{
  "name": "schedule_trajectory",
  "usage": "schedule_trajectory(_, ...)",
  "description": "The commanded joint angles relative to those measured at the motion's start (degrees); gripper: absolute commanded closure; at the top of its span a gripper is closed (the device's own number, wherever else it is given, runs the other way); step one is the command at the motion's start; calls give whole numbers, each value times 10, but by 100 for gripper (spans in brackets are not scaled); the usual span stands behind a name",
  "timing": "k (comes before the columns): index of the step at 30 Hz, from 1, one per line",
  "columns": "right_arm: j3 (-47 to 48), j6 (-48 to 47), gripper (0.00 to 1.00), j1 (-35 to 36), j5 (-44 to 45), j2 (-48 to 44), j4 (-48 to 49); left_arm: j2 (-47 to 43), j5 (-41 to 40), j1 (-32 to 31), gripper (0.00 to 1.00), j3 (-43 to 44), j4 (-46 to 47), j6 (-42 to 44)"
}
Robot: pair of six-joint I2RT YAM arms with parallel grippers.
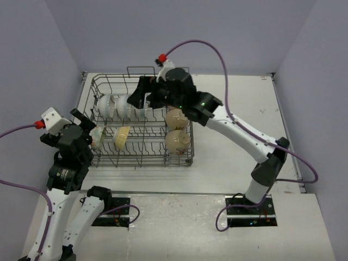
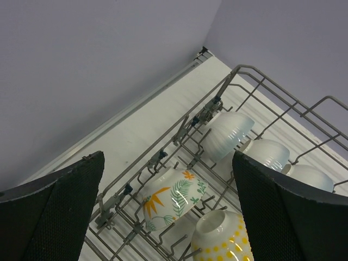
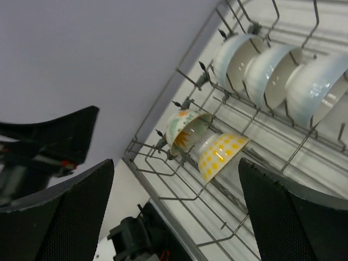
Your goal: Unload the bowls from the dish rack
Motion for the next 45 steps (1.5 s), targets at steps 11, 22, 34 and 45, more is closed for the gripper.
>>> schedule_trajectory(11,-28,256,3,122,200,130,17,-14,-4,2,0,-6,25,-8)
schedule_trajectory(22,-57,330,7,120,180,168,34,-19,-3,0,0,-9,27,-4)
schedule_trajectory(34,-52,351,13,96,84,220,82,-20,-7,-6,0,-10,27,-2)
schedule_trajectory(45,-167,385,19,67,-8,209,258,-15,3,-11,0,-13,33,8)
